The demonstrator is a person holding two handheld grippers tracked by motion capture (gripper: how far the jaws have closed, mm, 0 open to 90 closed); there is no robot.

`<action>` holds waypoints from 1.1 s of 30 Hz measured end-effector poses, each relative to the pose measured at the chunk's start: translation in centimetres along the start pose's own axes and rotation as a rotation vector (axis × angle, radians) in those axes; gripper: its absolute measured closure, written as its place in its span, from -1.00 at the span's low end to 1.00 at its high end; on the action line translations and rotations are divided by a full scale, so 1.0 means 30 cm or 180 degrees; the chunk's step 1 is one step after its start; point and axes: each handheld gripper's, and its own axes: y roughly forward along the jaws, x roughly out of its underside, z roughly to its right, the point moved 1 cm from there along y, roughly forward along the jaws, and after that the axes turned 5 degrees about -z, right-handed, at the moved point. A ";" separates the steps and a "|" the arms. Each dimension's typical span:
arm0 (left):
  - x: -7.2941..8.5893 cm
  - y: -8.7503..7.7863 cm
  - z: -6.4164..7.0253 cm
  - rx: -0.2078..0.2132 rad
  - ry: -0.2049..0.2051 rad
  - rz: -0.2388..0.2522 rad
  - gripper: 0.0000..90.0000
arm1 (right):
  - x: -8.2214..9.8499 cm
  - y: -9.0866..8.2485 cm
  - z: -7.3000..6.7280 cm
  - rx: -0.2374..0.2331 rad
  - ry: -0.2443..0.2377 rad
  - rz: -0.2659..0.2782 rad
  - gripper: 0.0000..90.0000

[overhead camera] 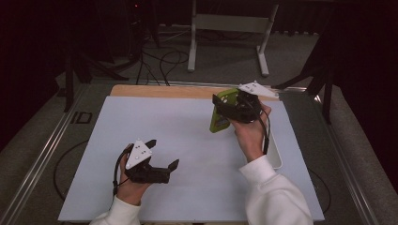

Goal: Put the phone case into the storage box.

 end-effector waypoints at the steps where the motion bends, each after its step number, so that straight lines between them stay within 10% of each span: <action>1: 0.000 0.000 0.000 -0.0001 0.0001 -0.0002 -0.98 | -0.002 -0.001 0.003 0.0010 -0.0005 0.0002 -0.65; 33: 0.001 0.000 0.000 0.0005 0.0003 -0.0002 -0.98 | -0.045 0.035 0.137 0.0277 0.0091 0.0047 -0.65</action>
